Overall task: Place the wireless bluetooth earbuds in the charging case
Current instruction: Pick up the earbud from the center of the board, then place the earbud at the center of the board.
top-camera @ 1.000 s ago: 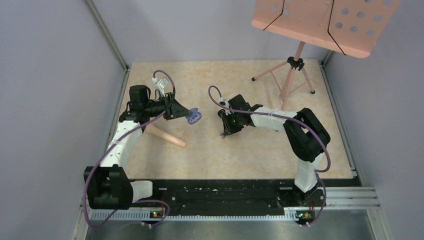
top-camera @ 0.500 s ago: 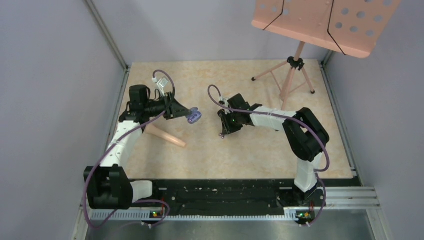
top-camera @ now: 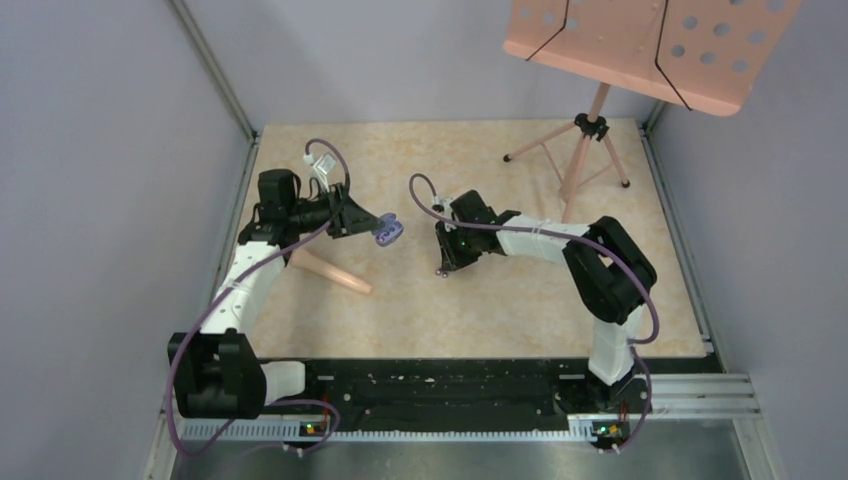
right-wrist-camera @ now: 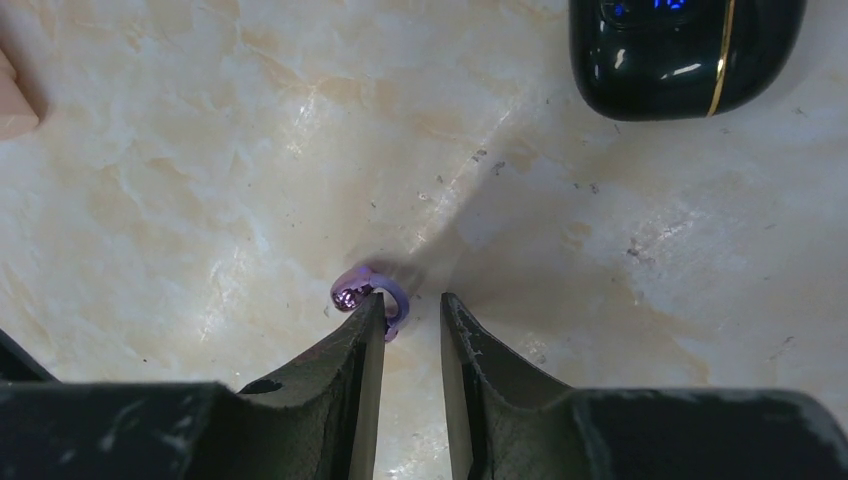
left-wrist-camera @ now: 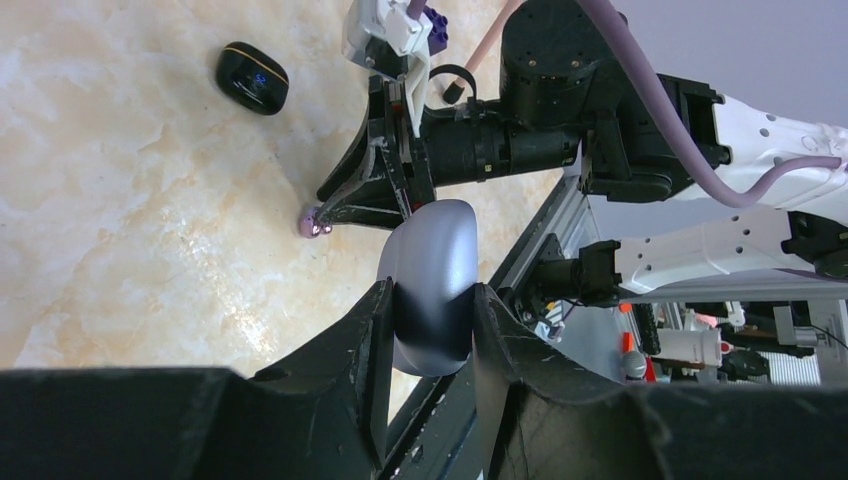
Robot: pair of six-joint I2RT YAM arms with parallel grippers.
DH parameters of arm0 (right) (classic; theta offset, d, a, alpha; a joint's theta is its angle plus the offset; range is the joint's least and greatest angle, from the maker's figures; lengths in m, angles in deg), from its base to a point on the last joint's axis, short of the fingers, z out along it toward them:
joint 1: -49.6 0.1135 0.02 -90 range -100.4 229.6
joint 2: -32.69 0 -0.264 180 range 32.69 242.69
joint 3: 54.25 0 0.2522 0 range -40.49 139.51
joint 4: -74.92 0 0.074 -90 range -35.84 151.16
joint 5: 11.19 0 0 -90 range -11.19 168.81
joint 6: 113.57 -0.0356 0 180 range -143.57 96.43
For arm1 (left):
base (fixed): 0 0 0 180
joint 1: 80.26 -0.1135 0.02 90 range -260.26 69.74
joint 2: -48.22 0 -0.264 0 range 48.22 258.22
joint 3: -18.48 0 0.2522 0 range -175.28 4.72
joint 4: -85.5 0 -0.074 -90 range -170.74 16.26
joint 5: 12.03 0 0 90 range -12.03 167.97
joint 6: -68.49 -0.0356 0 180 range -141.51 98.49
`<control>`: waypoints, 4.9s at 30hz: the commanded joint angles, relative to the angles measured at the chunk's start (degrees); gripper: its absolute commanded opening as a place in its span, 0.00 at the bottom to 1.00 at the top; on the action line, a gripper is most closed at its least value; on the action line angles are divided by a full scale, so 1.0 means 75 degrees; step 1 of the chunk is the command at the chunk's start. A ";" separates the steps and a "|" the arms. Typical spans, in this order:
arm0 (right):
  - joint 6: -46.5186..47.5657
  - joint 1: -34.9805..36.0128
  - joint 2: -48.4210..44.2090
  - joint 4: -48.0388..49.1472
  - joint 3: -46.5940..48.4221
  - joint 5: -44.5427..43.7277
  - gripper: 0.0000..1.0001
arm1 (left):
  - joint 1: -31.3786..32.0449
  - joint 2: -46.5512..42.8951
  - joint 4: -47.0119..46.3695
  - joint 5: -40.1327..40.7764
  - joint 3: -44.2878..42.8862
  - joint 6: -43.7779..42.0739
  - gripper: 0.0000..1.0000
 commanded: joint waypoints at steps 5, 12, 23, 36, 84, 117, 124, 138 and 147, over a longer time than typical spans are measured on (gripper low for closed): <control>0.0163 0.0209 -0.0022 0.0391 0.0013 -0.0153 0.28 | -0.0044 -0.0038 -0.0396 -0.0112 0.0072 0.0119 0.00; 0.0462 0.0232 -0.0194 0.0814 -0.0274 -0.0114 0.11 | -0.0033 -0.0033 -0.0444 -0.0088 0.0118 0.0143 0.00; 0.0594 0.0607 -0.0356 0.0944 -0.0514 -0.0703 0.16 | -0.0036 0.0055 -0.0585 -0.0104 0.0132 0.0236 0.00; 0.2078 0.0489 -0.0213 0.0417 -0.0552 -0.0284 0.05 | -0.0036 0.0148 -0.0575 -0.0130 0.0061 0.0226 0.00; 1.3753 -0.0359 -0.2969 -0.4939 -0.0897 0.4528 0.00 | 0.0278 0.0745 0.0824 0.0151 -0.0941 -0.1004 0.00; 1.1585 -0.0947 -0.2641 -0.2573 -0.1738 0.1847 0.32 | -0.0012 0.0404 0.0535 0.0228 -0.0592 -0.0759 0.00; 1.1883 -0.1036 -0.2204 -0.2540 -0.1400 0.1699 0.32 | -0.0019 0.0314 0.0507 0.0205 -0.0490 -0.0748 0.00; 1.1843 -0.1174 -0.1587 -0.3113 -0.1267 0.1340 0.36 | -0.0035 0.0269 0.0417 0.0134 -0.0427 -0.0634 0.00; 1.1375 -0.1036 -0.1643 -0.3877 -0.1150 0.1610 0.37 | -0.0036 0.0271 0.0175 0.0099 -0.0310 -0.0470 0.00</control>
